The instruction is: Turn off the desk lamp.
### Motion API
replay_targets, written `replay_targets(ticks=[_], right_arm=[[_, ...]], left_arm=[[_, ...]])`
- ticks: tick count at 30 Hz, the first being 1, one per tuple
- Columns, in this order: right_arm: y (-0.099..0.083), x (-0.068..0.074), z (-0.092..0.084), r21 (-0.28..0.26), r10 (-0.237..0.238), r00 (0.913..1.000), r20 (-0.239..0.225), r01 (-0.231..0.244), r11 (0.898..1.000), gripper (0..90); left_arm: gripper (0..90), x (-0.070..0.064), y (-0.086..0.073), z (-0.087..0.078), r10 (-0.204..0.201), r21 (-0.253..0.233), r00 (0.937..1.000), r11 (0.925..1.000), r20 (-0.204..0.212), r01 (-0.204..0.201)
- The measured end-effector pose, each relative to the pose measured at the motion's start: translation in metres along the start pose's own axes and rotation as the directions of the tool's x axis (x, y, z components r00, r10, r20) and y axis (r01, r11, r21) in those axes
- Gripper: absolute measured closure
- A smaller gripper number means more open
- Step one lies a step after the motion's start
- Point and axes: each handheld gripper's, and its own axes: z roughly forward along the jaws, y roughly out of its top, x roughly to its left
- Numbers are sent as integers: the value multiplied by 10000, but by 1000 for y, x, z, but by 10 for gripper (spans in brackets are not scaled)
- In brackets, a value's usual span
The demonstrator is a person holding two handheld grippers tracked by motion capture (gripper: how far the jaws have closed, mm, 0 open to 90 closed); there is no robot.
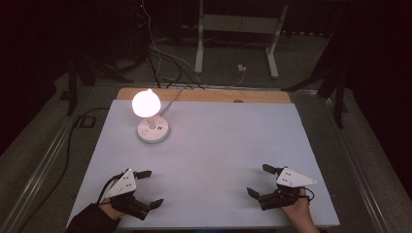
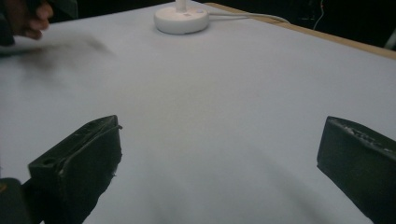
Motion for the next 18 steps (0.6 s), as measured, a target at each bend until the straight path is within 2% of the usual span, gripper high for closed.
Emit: replay_targets(ticks=[4, 8, 10, 18], right_arm=[[0, 3, 1, 169, -357, 9993, 59, 356, 9992, 0], [0, 5, 2, 231, -376, 9993, -45, 377, 9990, 0], [0, 5, 2, 258, -455, 9990, -22, 455, 9986, 0], [1, 4, 1, 131, -422, 9991, 63, 421, 9990, 0]], left_arm=[[5, -1, 0, 1, 106, 181, 9999, 9998, 17, -107], [4, 0, -1, 2, 40, 328, 10000, 9995, -4, -39], [5, 0, 0, 2, 51, 242, 10000, 9997, -9, -51], [4, -4, 2, 3, 275, 447, 9996, 9986, 110, -279]])
